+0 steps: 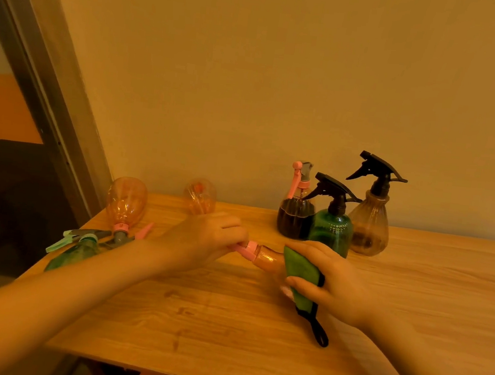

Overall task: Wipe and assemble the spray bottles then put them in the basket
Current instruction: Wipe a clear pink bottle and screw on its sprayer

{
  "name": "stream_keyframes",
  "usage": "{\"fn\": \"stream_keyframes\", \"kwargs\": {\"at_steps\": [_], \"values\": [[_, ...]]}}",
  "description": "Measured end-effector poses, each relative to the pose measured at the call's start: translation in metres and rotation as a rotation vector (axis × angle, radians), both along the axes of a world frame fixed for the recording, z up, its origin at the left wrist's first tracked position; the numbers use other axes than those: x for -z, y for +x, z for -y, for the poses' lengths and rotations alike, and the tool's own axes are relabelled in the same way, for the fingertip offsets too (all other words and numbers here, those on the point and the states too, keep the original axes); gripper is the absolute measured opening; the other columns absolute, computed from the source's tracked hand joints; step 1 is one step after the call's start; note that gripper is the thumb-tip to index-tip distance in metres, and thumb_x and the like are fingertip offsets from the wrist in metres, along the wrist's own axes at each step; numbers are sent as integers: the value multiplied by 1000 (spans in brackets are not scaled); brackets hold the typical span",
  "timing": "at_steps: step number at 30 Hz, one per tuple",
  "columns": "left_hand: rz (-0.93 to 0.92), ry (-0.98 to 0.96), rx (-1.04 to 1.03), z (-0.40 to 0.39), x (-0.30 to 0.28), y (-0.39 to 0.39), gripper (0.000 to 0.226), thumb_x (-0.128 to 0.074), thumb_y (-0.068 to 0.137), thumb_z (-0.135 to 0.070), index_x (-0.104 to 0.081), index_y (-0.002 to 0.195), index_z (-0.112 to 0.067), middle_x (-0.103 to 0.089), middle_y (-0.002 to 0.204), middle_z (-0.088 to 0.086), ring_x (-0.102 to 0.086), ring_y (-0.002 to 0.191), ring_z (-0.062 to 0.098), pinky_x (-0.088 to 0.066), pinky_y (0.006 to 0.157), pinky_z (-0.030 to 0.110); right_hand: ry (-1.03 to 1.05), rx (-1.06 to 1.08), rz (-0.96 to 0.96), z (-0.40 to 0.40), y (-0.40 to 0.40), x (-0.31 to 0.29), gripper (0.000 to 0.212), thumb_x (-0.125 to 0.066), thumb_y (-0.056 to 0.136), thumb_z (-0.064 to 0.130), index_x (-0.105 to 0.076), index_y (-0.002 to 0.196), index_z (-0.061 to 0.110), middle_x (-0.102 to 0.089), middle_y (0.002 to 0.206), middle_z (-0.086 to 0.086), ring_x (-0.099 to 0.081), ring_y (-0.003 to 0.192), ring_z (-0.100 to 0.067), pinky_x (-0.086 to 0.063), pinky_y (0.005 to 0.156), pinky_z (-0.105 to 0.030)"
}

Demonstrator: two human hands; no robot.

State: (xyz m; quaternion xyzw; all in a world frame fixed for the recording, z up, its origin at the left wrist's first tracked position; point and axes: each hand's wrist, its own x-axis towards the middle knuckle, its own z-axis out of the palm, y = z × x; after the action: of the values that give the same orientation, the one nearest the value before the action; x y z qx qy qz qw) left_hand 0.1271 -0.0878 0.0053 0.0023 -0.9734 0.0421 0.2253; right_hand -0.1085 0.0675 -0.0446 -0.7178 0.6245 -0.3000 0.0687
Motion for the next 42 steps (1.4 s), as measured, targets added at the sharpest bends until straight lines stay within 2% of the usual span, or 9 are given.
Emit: {"fn": "stream_keyframes", "kwargs": {"at_steps": [4,7,10,14,23,25,30,34,42], "values": [[17,224,-95,5,5,2,9,-56,87,-27,-53,93,-32,-52,91,-17,-50,83,1,-47,67,27,-23,28,145,-9,-8,7,61,-53,78,64,-43,133,41,-44,123,27,-46,114,5,-48,92,-25],[47,430,-183,4,-1,-4,20,-74,79,-23,-60,92,-32,-59,99,-9,-54,90,6,-48,74,29,-58,53,174,-12,-7,11,58,-54,79,62,-45,132,40,-47,122,25,-48,113,3,-47,92,-23],[119,725,-244,-2,-15,-9,34,-80,65,-49,-60,91,-38,-54,118,-10,-50,111,3,-43,91,20,-77,80,205,-14,-7,13,56,-54,79,61,-45,131,42,-47,120,25,-49,111,2,-47,89,-22],[149,911,-346,-2,-25,-17,34,-69,70,-58,-63,94,-35,-63,111,-10,-54,113,8,-44,91,26,-79,75,169,-17,-5,13,59,-53,80,64,-43,133,42,-43,123,28,-45,114,5,-43,90,-17],[238,897,-306,-2,-26,-12,40,-82,62,-38,-63,97,-37,-62,103,-15,-59,98,2,-50,83,21,-38,61,47,-7,7,4,59,-44,83,65,-41,136,40,-40,122,25,-41,111,6,-41,91,-18],[249,802,-290,-3,-28,-12,52,-81,55,-47,-59,102,-41,-57,111,-14,-55,105,6,-48,91,25,-43,32,-16,1,12,0,56,-44,86,63,-40,136,39,-42,124,23,-43,112,3,-44,91,-22],[281,501,-239,5,-23,-4,71,-84,59,-45,-58,122,-28,-45,125,-15,-40,113,-6,-32,92,2,-90,35,-104,10,21,0,52,-50,88,55,-42,136,38,-46,129,17,-47,113,-2,-48,88,-28],[288,465,-282,6,-15,-2,73,-81,64,-43,-54,130,-27,-40,143,-7,-32,124,0,-29,98,11,-150,77,76,6,18,10,52,-52,83,56,-48,131,36,-49,124,21,-48,113,0,-49,91,-31],[306,493,-302,11,0,-3,74,-80,65,-44,-50,131,-30,-33,143,-11,-30,124,-2,-27,91,1,-224,160,401,-18,6,33,56,-57,80,54,-46,132,35,-47,127,24,-45,121,0,-40,94,-18]]}}
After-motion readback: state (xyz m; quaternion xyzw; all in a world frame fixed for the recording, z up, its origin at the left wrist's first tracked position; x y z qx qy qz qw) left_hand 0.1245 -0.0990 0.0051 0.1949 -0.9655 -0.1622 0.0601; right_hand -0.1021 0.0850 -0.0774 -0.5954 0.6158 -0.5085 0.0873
